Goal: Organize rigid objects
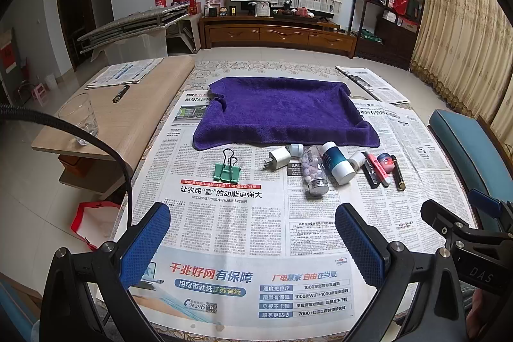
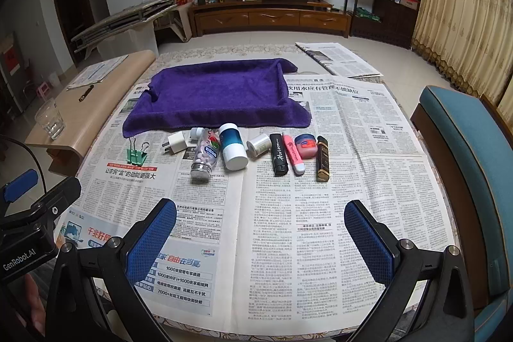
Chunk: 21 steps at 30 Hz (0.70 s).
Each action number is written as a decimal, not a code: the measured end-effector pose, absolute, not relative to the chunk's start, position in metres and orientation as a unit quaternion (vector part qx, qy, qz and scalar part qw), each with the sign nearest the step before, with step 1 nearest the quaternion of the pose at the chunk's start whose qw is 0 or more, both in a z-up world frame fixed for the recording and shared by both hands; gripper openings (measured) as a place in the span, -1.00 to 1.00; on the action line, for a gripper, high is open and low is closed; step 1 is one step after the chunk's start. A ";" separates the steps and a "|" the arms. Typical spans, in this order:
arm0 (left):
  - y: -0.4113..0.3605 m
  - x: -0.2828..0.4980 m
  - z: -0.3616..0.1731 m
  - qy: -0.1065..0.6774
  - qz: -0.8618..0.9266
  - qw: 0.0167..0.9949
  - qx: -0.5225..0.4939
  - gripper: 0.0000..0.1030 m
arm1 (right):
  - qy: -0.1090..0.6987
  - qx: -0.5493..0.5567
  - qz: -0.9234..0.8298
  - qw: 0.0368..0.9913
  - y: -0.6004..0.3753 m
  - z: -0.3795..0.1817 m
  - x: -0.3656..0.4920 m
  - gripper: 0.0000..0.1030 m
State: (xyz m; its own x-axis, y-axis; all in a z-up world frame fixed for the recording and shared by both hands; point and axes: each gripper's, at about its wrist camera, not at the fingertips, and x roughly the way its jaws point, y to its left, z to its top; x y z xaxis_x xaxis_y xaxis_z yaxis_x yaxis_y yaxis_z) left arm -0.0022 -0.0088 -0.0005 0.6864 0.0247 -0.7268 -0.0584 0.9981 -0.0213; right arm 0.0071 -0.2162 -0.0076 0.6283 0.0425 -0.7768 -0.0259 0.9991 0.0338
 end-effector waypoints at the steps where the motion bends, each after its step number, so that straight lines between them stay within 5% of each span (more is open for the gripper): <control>1: -0.009 -0.002 -0.001 0.395 0.022 0.918 -0.021 1.00 | 0.431 0.010 0.019 0.902 -0.216 -0.008 0.007 1.00; 21: -0.013 -0.004 -0.002 0.398 0.020 0.917 -0.022 1.00 | 0.433 0.009 0.018 0.901 -0.217 -0.008 0.007 1.00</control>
State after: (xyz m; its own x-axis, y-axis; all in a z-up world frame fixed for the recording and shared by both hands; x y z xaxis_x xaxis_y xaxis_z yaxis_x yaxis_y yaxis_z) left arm -0.0037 -0.0127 -0.0019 0.6827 0.0189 -0.7305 -0.0533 0.9983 -0.0239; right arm 0.0065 -0.2174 -0.0078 0.6249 0.0408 -0.7796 -0.0254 0.9992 0.0319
